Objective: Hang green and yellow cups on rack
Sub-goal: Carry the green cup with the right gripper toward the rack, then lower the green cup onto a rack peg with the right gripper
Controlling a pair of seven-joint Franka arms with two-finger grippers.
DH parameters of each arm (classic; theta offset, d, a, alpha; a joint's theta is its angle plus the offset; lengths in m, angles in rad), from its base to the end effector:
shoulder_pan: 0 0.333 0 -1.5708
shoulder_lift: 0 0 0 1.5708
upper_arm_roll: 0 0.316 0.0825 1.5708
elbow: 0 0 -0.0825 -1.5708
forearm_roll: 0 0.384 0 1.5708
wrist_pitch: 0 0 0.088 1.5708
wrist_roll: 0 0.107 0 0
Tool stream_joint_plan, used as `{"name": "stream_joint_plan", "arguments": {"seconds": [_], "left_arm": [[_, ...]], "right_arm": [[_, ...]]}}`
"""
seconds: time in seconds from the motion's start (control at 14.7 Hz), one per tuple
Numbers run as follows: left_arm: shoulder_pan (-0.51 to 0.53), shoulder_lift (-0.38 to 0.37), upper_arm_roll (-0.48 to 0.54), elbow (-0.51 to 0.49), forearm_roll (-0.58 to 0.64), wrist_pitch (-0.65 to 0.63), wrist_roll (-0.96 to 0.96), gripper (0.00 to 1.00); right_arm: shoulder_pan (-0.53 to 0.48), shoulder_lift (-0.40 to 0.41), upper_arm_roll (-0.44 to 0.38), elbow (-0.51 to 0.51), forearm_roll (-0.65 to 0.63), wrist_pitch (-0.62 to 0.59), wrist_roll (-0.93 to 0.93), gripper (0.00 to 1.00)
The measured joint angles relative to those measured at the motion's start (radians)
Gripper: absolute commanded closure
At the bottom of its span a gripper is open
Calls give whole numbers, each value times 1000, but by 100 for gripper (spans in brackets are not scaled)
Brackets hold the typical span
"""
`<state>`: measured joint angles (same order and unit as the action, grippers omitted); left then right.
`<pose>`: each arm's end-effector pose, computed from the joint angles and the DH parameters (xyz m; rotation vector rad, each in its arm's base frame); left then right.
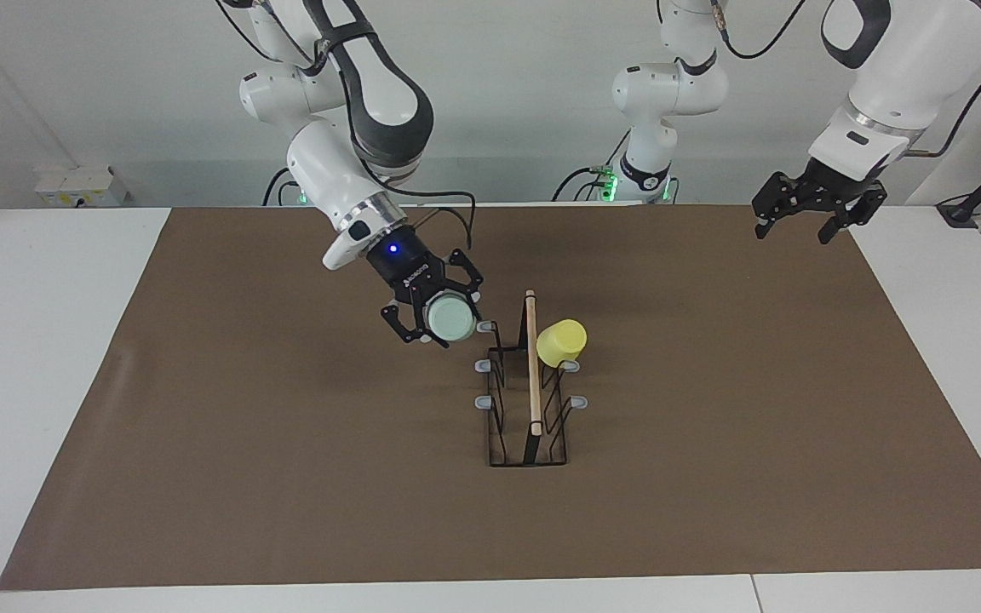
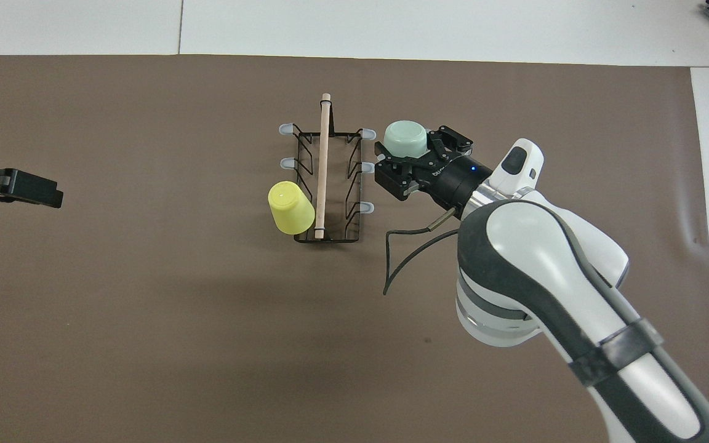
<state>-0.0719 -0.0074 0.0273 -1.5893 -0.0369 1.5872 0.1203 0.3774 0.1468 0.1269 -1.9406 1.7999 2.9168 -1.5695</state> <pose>0.5529 -0.0285 0.6214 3.0942 -0.2549 0.0104 0.5585 0.2361 0.4417 -2.2226 -0.4403 -1.2087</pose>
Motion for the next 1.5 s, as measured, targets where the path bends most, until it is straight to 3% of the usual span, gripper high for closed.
{"name": "stream_joint_plan", "arguments": {"seconds": [0.14, 0.68, 1.02, 1.5], "left_arm": [[0, 0, 0, -5, 0, 0, 0, 0], [-1, 0, 0, -9, 0, 0, 0, 0], [-1, 0, 0, -9, 0, 0, 0, 0], [-1, 0, 0, -9, 0, 0, 0, 0]], "right_arm": [[-1, 0, -3, -9, 121, 0, -135, 86], [10, 2, 0, -31, 308, -63, -341, 86], [9, 19, -1, -40, 550, -126, -544, 86], [13, 36, 0, -77, 713, -168, -635, 87]]}}
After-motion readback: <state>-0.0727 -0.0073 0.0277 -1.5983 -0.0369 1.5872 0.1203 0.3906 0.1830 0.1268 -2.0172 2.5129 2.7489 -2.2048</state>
